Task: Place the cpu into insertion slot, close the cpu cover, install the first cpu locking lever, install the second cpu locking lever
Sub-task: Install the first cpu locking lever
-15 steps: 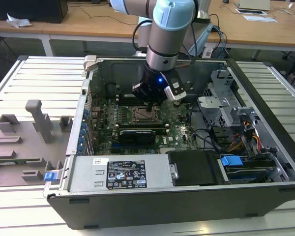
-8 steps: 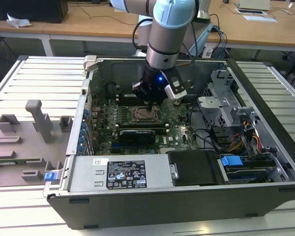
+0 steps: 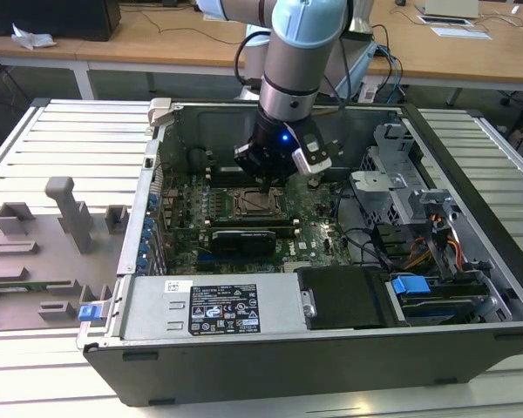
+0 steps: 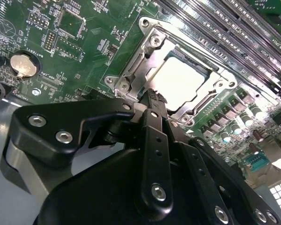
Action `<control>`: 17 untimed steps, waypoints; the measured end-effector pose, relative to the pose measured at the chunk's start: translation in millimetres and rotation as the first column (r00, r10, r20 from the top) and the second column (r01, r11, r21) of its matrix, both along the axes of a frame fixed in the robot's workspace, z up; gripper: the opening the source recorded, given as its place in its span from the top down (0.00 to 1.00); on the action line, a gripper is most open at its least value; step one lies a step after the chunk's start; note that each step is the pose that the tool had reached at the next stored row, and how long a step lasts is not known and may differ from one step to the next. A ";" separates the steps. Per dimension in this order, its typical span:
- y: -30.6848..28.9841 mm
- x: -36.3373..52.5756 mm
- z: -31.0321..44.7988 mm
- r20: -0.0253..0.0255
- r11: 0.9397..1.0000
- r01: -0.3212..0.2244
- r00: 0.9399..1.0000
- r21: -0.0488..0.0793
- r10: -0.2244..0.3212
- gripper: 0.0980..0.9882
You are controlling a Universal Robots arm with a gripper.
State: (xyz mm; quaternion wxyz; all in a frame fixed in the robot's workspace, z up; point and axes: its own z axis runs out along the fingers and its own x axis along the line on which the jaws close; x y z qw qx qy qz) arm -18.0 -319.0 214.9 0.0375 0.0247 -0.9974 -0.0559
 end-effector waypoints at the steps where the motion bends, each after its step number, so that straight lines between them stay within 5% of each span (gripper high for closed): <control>1: 0.0 0.0 0.6 0.000 1.000 0.000 1.000 0.000 0.000 0.99; 17: 0.0 0.4 10.2 0.000 1.000 0.000 1.000 0.000 0.000 0.99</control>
